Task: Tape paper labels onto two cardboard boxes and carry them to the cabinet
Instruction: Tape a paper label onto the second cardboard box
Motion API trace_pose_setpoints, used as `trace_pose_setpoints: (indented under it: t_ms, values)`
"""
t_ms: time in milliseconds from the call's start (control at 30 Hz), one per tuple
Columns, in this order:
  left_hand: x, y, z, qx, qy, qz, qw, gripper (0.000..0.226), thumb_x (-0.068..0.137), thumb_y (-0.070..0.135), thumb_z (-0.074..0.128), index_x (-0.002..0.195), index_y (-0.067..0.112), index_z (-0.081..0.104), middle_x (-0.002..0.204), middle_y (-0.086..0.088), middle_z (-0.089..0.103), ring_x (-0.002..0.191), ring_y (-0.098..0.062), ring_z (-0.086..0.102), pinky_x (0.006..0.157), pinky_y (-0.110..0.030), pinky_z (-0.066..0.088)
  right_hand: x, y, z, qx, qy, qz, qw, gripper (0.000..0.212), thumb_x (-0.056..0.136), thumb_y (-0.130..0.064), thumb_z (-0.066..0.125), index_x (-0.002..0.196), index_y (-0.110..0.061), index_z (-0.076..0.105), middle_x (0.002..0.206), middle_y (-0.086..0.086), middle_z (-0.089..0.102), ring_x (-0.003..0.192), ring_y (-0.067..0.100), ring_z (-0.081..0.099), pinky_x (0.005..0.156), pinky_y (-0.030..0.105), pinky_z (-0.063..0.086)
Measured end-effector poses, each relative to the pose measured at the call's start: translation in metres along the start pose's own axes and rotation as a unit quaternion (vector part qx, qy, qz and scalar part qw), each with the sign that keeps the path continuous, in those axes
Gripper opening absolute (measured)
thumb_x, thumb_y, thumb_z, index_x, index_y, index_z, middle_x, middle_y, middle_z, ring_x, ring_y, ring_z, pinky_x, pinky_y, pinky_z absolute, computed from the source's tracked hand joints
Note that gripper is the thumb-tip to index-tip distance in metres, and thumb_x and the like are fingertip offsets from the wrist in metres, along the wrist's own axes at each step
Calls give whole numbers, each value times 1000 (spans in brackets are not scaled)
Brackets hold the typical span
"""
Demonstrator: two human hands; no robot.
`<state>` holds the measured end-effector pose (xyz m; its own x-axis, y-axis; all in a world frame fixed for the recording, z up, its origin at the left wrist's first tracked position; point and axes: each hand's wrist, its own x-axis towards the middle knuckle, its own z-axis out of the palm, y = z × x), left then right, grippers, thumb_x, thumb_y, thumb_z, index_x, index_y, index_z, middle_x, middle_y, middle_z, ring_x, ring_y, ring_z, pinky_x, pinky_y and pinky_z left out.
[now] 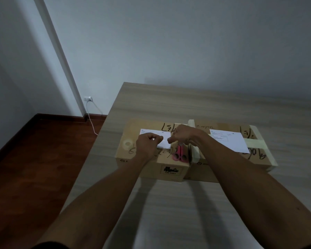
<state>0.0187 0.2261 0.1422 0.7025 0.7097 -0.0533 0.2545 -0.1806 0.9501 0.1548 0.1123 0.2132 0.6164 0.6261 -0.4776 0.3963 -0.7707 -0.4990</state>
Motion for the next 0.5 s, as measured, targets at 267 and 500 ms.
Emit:
trace_pose_setpoints:
  t_ms: [267,500]
  values:
    - [-10,-19,41,53,34,-62,996,19,87,30,76,77,14,80,70,2,74,66,-15,67,63,-28,48,18,15,17,-61,-28,56,996,19,81,-19,78,89,-7,68,90,9,74,76,21,71,62,30,55]
    - [-16,-22,52,109,61,-84,989,24,90,30,71,72,15,76,63,5,68,59,-11,62,58,-25,45,35,18,25,-17,-62,91,994,28,83,-3,72,108,0,61,74,16,77,61,28,76,67,45,64]
